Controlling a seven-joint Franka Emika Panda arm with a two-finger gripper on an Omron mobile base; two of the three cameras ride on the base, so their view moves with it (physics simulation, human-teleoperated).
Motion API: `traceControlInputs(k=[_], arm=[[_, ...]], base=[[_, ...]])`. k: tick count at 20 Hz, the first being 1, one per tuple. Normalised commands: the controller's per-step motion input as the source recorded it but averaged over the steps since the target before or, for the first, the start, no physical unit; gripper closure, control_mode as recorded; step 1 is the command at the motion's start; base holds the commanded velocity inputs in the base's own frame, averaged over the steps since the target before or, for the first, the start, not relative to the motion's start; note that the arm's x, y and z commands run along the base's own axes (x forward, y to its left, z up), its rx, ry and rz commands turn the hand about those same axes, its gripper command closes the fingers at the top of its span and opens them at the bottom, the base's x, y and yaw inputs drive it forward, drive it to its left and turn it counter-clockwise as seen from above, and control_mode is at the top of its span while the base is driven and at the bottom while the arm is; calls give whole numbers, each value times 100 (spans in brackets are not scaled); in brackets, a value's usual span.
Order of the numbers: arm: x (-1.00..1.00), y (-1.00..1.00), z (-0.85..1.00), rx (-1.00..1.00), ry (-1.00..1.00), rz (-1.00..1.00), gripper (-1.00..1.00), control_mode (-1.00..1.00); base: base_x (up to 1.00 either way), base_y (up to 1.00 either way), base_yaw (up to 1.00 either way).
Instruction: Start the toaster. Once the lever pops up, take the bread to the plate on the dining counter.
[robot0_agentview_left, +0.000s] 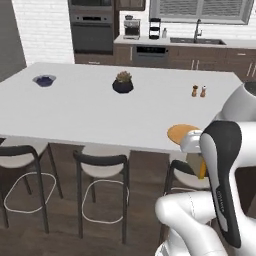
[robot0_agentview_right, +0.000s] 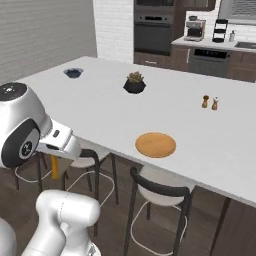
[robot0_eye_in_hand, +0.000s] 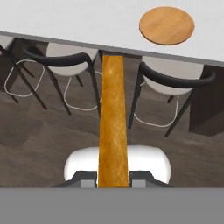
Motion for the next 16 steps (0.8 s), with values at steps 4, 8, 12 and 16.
traceControlInputs(k=[4, 8, 12, 16], arm=[[0, 0, 0, 0, 0, 0, 100, 100], [0, 0, 0, 0, 0, 0, 100, 100], [0, 0, 0, 0, 0, 0, 100, 100], [0, 0, 0, 0, 0, 0, 100, 100]], base=[[49, 27, -36], [31, 2, -36], [24, -2, -40], [41, 0, -34]])
